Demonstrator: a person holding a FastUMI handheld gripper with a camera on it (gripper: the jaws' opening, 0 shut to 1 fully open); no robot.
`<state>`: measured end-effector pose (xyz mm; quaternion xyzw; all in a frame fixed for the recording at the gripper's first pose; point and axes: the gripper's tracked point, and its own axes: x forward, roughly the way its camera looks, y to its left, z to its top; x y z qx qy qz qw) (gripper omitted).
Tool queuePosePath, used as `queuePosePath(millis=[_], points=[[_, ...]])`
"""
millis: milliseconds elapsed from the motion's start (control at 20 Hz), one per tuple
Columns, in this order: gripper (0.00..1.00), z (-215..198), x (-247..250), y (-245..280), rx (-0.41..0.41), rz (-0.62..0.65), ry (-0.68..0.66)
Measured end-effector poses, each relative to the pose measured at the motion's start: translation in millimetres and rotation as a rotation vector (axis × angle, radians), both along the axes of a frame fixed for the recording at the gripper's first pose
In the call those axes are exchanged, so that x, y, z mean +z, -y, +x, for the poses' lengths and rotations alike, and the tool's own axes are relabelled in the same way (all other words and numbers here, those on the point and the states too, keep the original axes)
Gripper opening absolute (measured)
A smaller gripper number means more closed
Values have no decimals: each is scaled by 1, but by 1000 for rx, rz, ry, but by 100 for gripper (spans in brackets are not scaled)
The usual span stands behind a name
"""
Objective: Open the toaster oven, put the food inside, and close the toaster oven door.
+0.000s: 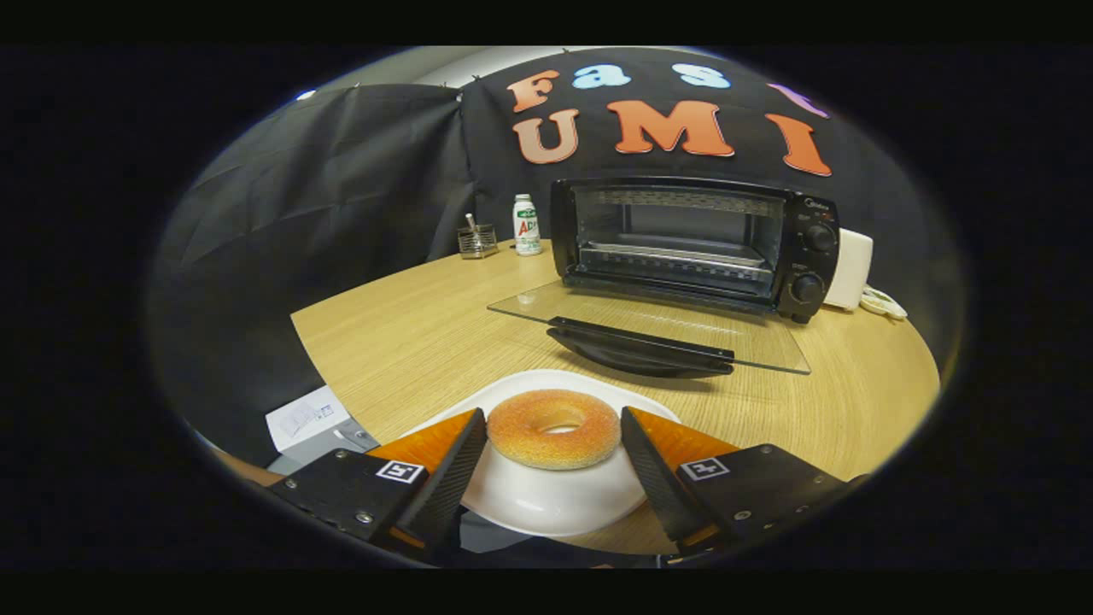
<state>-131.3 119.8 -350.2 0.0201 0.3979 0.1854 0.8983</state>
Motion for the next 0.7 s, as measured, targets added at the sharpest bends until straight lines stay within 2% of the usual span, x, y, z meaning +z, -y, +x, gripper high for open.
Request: queuePosePath(millis=[50, 150, 500, 600, 700], points=[[92, -1, 0, 0, 0, -4, 2], [85, -1, -1, -1, 0, -6, -5], [44, 1, 0, -8, 10, -18, -39], [37, 5, 5, -7, 12, -26, -26], [37, 12, 15, -8, 2, -8, -8]])
